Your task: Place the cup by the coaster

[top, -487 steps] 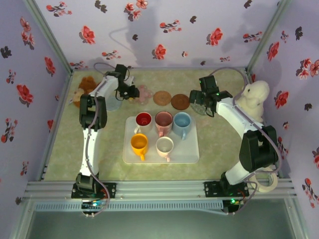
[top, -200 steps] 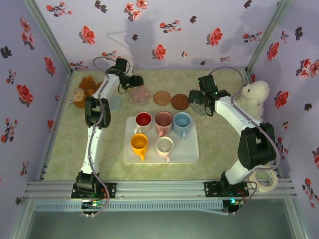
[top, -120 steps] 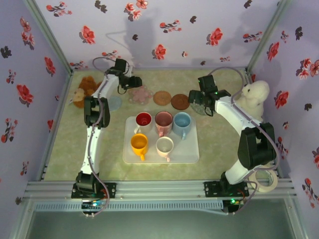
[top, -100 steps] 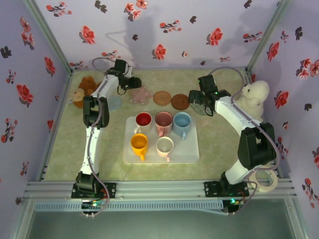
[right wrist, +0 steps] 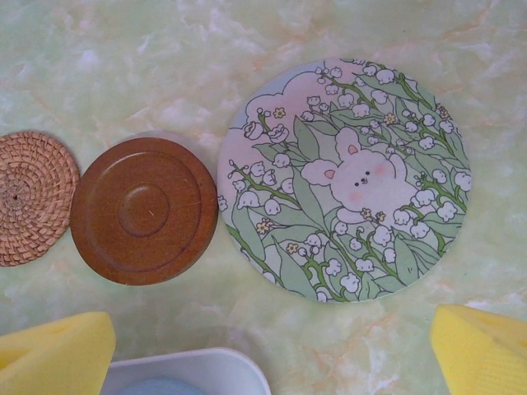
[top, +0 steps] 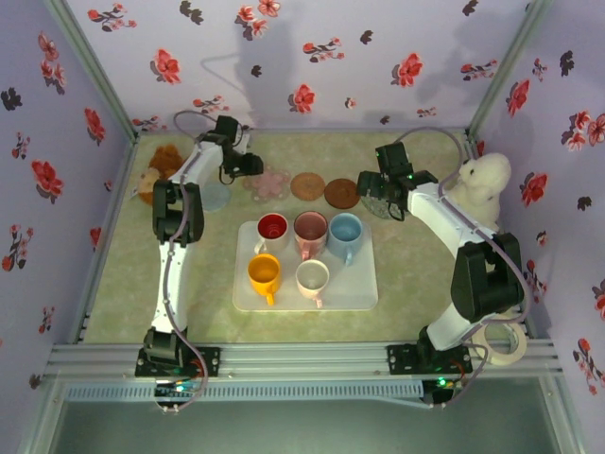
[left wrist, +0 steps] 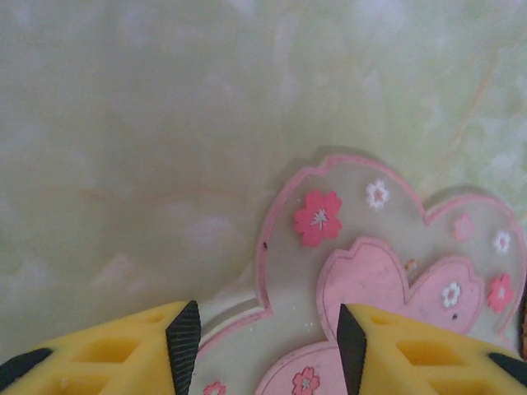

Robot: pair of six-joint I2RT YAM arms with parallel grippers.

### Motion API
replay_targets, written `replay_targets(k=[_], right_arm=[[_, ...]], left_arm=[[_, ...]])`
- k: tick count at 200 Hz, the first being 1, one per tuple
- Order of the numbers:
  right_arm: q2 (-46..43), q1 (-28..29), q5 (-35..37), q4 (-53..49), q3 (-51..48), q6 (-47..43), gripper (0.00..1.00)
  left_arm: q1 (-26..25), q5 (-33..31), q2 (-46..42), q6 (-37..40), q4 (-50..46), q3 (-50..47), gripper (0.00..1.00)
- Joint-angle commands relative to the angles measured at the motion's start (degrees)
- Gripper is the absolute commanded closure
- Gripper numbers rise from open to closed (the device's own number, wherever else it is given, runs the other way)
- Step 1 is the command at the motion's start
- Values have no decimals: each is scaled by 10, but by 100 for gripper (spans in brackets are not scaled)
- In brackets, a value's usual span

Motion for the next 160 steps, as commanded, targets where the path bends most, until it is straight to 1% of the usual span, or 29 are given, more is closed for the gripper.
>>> replay_targets(k=[1, 52, 110, 126, 160], right_arm=[[-6, 0, -1, -6, 0, -3, 1], [-2, 0, -5, -2, 0, -2, 1], [0, 1, -9, 0, 2, -2, 1], [2, 1, -11, 1, 2, -2, 1], [4, 2, -12, 4, 2, 0, 1]], left_arm=[[5, -14, -33, 12, -86, -23, 50], [5, -20, -62, 21, -95, -36, 50], [6, -24, -77, 19, -95, 3, 49], [6, -14, -67, 20, -91, 29, 49], [5, 35, -29, 11, -58, 71, 48]])
